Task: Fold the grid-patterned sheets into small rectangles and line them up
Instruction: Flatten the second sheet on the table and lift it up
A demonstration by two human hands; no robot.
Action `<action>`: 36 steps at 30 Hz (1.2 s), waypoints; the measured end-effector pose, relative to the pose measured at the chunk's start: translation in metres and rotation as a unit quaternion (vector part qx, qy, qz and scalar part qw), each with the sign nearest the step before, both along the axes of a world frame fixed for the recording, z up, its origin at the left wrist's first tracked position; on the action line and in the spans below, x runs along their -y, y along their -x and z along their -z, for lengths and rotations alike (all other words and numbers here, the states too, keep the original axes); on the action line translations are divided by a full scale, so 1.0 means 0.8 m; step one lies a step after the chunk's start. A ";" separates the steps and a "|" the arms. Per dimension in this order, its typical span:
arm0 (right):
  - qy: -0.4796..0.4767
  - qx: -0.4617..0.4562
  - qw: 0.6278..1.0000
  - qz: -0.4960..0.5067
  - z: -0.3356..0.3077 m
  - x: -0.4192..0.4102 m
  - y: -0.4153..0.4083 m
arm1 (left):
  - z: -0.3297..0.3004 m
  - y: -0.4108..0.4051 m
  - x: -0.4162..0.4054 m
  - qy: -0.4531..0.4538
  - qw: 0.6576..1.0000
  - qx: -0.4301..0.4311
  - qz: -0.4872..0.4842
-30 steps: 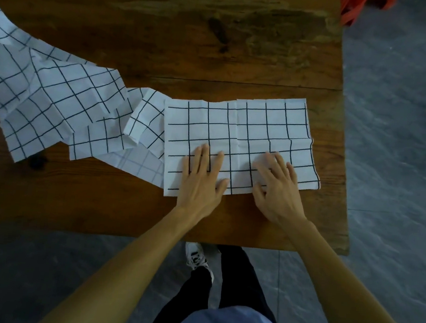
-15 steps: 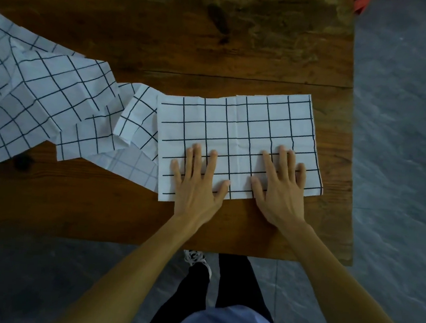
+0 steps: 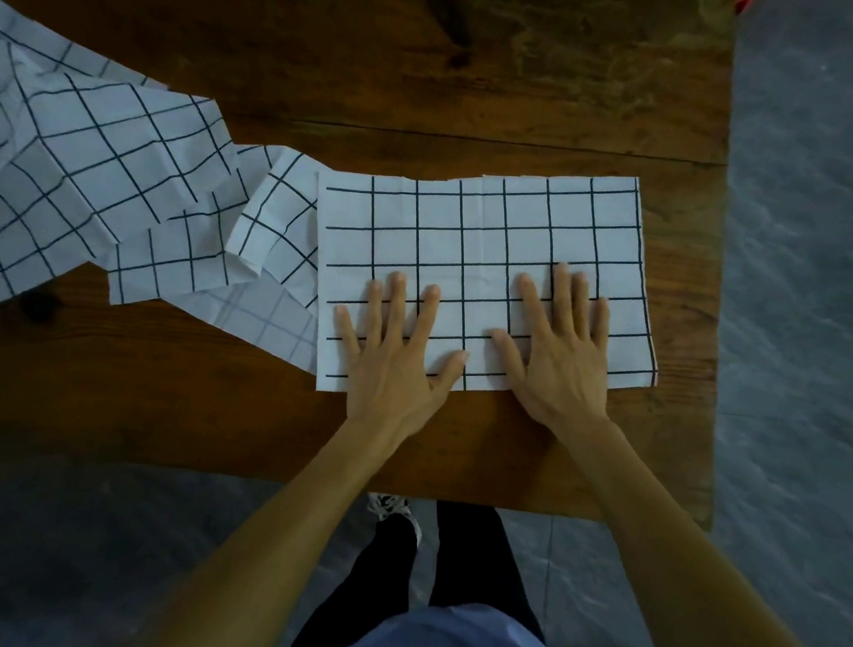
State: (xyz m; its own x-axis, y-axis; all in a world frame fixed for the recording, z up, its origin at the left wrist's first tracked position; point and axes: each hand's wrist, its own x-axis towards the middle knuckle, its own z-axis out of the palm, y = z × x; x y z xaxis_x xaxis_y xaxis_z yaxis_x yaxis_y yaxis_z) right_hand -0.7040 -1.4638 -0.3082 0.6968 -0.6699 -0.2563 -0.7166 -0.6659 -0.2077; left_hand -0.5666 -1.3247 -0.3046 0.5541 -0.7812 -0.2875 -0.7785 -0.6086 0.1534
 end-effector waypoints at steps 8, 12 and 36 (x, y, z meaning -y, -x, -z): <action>0.005 0.017 0.999 -0.038 -0.009 -0.011 -0.020 | 0.001 0.001 -0.001 0.001 1.000 0.011 0.001; -0.005 0.017 0.998 -0.066 0.000 -0.023 -0.035 | 0.003 0.001 -0.002 -0.005 1.000 0.017 -0.003; -0.015 -0.009 1.000 -0.020 -0.002 -0.009 -0.009 | 0.002 -0.025 -0.029 -0.013 0.999 0.028 -0.014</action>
State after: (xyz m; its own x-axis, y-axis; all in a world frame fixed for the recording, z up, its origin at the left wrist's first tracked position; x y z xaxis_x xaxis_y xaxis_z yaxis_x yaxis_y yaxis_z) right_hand -0.6969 -1.4563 -0.3068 0.7172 -0.6339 -0.2893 -0.6940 -0.6871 -0.2150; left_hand -0.5466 -1.3014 -0.3062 0.5916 -0.7579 -0.2749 -0.7682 -0.6334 0.0932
